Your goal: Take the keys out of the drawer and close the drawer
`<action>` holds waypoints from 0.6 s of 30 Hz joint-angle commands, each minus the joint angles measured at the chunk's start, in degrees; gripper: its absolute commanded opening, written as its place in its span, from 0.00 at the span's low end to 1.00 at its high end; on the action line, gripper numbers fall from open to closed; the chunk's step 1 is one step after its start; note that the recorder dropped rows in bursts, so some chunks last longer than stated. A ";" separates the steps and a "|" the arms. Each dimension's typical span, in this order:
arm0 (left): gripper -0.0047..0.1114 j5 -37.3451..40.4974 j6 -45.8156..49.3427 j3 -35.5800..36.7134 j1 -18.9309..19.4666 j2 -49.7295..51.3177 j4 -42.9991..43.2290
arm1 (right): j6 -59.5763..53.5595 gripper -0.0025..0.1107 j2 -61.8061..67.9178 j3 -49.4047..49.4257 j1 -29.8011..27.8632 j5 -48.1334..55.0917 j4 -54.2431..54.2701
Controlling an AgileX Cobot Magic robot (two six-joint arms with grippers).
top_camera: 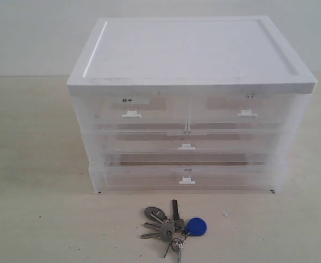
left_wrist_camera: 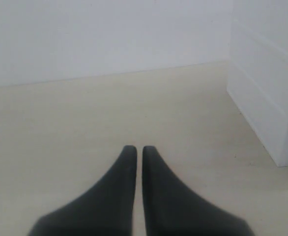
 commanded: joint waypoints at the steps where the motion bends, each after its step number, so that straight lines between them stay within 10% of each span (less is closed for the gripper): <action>1: 0.08 0.19 0.18 0.21 0.14 -0.16 -0.28 | 3.71 0.02 -0.15 0.23 -0.10 0.02 6.39; 11: 0.08 0.19 0.18 0.21 0.14 -0.16 -0.28 | 6.73 0.02 -0.15 0.23 0.03 -2.77 61.06; 18: 0.08 0.19 0.18 0.21 0.14 -0.16 -0.28 | -32.85 0.02 -0.15 0.23 0.03 -2.48 71.96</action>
